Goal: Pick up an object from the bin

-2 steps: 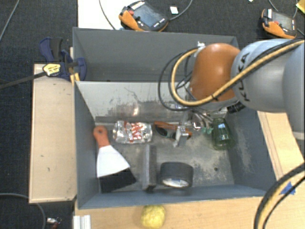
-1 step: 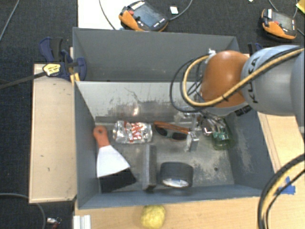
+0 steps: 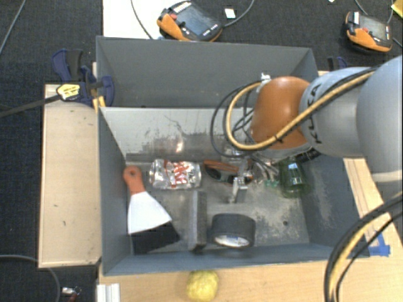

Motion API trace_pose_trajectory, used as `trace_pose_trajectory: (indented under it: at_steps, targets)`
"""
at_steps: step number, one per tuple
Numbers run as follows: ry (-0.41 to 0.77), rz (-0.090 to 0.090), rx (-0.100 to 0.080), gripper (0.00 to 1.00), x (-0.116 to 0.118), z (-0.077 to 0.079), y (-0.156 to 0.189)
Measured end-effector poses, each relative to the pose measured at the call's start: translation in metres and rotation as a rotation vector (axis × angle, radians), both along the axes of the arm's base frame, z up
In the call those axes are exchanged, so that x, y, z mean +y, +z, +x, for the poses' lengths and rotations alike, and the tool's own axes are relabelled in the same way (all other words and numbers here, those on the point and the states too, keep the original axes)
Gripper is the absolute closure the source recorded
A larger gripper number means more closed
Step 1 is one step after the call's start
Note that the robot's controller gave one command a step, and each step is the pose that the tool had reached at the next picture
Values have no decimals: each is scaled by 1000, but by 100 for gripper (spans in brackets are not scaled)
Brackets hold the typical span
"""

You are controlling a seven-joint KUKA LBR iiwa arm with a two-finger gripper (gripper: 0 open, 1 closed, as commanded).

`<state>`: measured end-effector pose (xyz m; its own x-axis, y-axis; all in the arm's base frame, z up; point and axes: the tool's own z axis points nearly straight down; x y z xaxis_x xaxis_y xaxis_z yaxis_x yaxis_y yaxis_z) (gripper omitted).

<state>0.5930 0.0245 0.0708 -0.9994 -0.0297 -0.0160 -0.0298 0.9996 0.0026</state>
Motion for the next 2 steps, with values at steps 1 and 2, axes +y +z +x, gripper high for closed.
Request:
trace_pose_trajectory:
  at_steps: [1, 2]
  targets:
    - [-177, 1, 7, 100, 5, -4, 0]
    - [-177, 1, 7, 100, 5, -4, 0]
